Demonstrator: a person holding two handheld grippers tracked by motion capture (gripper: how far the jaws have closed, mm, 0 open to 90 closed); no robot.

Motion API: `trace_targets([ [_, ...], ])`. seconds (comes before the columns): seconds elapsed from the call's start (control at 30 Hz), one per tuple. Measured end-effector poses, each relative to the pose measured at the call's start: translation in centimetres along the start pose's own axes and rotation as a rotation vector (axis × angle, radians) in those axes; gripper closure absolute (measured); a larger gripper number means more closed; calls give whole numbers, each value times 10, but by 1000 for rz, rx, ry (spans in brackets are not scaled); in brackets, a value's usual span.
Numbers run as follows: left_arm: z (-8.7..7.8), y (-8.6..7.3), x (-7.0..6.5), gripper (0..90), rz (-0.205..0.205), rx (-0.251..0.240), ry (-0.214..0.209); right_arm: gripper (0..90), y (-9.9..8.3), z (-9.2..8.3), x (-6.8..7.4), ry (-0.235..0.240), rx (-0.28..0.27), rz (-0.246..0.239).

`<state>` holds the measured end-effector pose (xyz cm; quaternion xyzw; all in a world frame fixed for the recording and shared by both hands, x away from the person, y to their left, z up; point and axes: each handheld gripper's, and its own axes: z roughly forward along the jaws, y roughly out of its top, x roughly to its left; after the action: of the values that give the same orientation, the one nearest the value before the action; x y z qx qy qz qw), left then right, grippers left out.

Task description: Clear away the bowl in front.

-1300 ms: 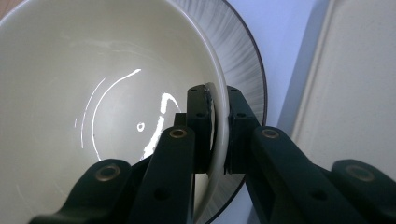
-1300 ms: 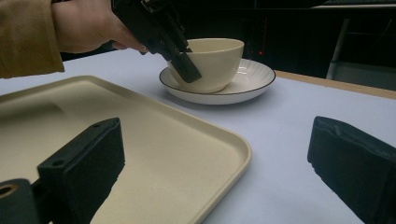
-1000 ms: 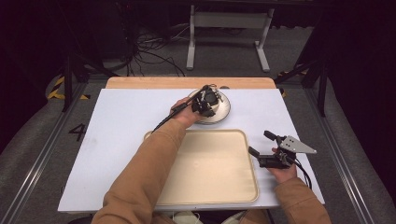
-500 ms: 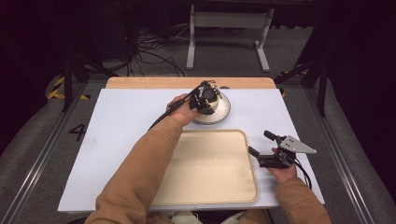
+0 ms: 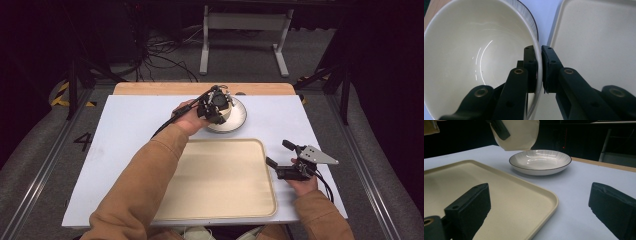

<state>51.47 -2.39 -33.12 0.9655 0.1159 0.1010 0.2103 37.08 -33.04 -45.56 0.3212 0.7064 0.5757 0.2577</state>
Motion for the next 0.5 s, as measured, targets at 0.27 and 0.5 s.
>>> trace_targets([
  [0.27,-17,-8,-17,837,21,11,-11,45,0,0,0,0,5,-4],
  [0.5,-26,-22,-28,837,52,12,-34,47,0,1,0,1,9,-9],
])
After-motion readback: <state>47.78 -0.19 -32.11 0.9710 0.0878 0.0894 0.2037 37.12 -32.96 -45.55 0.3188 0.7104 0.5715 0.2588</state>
